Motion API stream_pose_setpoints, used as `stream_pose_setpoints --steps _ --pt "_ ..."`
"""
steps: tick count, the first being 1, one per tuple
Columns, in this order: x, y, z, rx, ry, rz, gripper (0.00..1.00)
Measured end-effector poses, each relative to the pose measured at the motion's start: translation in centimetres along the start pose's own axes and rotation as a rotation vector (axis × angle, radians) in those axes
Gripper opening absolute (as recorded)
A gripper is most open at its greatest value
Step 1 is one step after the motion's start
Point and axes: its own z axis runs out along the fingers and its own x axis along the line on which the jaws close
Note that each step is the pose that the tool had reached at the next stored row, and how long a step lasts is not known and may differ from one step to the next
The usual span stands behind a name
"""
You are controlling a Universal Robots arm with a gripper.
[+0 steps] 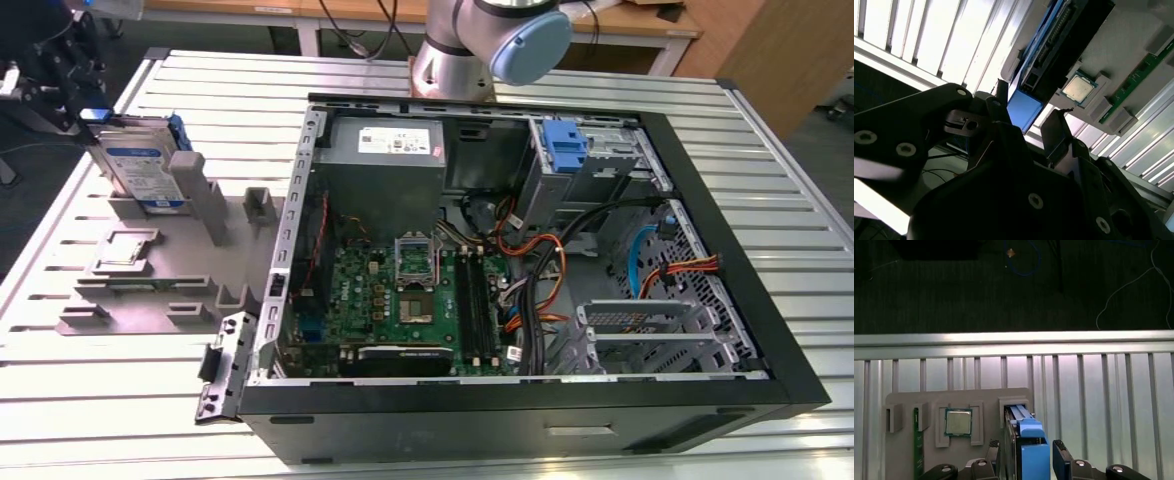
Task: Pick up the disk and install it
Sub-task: 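Pick up the disk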
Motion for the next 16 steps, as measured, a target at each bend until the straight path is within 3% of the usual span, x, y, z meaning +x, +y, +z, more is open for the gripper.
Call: stream_pose_setpoints --steps 8,16 --pt "-0.01 -0.04 0.46 0.0053 0.0016 -0.039 0.53" --pt "-0.06 -0.03 1.16 0.0097 0.0016 -0.045 0.53"
